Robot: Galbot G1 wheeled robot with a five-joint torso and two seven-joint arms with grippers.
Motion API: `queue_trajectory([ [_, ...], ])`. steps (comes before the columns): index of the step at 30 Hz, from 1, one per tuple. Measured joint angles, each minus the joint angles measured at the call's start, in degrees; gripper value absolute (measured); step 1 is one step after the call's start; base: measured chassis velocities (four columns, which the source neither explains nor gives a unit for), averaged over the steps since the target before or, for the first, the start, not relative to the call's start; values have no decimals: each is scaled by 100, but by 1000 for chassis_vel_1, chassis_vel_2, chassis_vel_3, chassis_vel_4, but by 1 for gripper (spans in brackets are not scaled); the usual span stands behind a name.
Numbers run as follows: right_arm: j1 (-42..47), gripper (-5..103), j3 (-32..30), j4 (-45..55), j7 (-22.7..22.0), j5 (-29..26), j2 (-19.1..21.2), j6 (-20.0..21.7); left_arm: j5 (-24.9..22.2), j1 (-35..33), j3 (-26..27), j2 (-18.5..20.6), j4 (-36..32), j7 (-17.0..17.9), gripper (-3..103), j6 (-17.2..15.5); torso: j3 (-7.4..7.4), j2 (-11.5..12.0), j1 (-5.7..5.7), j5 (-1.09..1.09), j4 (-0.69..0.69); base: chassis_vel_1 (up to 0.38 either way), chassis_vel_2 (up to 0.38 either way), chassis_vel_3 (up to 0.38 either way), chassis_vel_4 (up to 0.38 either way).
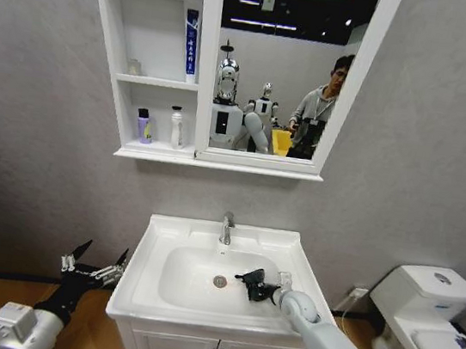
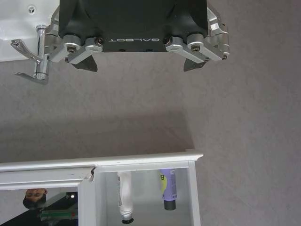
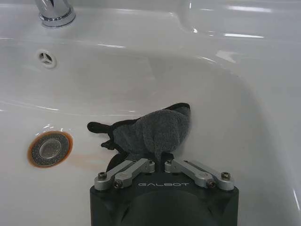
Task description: Move facial cleanser and shampoo from washbasin to cabinet, then wipe washbasin with towel.
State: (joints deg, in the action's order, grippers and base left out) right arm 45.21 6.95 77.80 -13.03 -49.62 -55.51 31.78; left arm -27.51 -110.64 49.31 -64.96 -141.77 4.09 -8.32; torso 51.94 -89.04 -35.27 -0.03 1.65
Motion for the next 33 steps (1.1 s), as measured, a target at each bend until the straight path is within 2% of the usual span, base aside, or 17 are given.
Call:
queue_trajectory([
  [3, -116, 4, 98, -123, 25, 5, -48, -18, 0, 0, 0, 0, 0, 0, 100, 0, 0, 0, 0, 1, 0, 0, 0, 0, 0],
  [7, -586, 4, 546, -574, 45, -134, -359, -42, 0, 0, 0, 0, 0, 0, 100, 0, 0, 0, 0, 0, 2, 0, 0, 0, 0],
  [8, -737, 4, 745, -730, 41, -207, -549, -42, 0, 0, 0, 0, 0, 0, 100, 0, 1, 0, -1, 1, 2, 0, 0, 0, 0],
  [11, -799, 4, 856, -794, 32, -238, -665, -43, 0, 0, 0, 0, 0, 0, 100, 0, 0, 0, -1, 0, 2, 0, 0, 0, 0],
  [13, -915, 4, 1258, -875, -124, -382, -1041, -56, 0, 0, 0, 0, 0, 0, 100, 0, 1, 1, -1, 3, -1, 0, 0, 0, 0],
  [15, -935, 4, 1408, -883, -147, -411, -1173, -69, 0, 0, 0, 0, 0, 0, 100, 0, 0, 0, -1, 0, 0, 0, 0, 0, 0],
  [16, -944, 4, 1537, -952, -43, -407, -1409, -238, 0, 0, 0, 0, 0, 0, 100, 0, 0, 0, -1, -1, 2, 0, 0, 0, 0],
  [17, -944, 4, 1537, -952, -43, -407, -1409, -238, 0, 0, 0, 0, 0, 0, 100, 0, 0, 0, -1, -1, 2, 0, 0, 0, 0],
  [18, -939, 4, 1525, -998, 144, -392, -1656, -449, 0, 0, 0, 0, 0, 0, 100, 0, 1, 0, -1, 3, 1, 0, 0, 0, 0],
  [19, -939, 4, 1525, -998, 144, -392, -1656, -449, 0, 0, 0, 0, 0, 0, 100, 0, 1, 0, -1, 3, 1, 0, 0, 0, 0],
  [21, -943, 4, 1440, -956, 183, -474, -1913, -574, 0, 0, 0, 0, 0, 0, 100, 0, 1, 0, -1, 3, -2, 0, 0, 0, 0],
  [25, -923, 4, 1346, -846, -61, -543, -1944, -507, 0, 0, 0, 0, 0, 0, 100, 1, 1, 0, -1, 2, -2, 0, 0, 0, 0],
  [28, -782, 4, 1217, -830, -198, -468, -1773, -421, 0, 0, 0, 0, 0, 0, 100, 0, 1, 0, -1, 3, 0, 0, 0, 0, 0],
  [30, -549, 4, 967, -780, -270, -328, -1466, -329, 0, 0, 0, 0, 0, 0, 100, 0, 1, 0, -1, 4, 3, 0, 0, 0, 0],
  [32, -452, 4, 845, -748, -282, -263, -1331, -305, 0, 0, 0, 0, 0, 0, 100, 0, 0, 0, 0, 4, 3, 0, 0, 0, 0],
  [33, -315, 4, 654, -677, -292, -201, -1081, -274, 0, 0, 0, 0, 0, 0, 100, 0, -1, 0, 0, 5, 3, 0, 0, 0, 0],
])
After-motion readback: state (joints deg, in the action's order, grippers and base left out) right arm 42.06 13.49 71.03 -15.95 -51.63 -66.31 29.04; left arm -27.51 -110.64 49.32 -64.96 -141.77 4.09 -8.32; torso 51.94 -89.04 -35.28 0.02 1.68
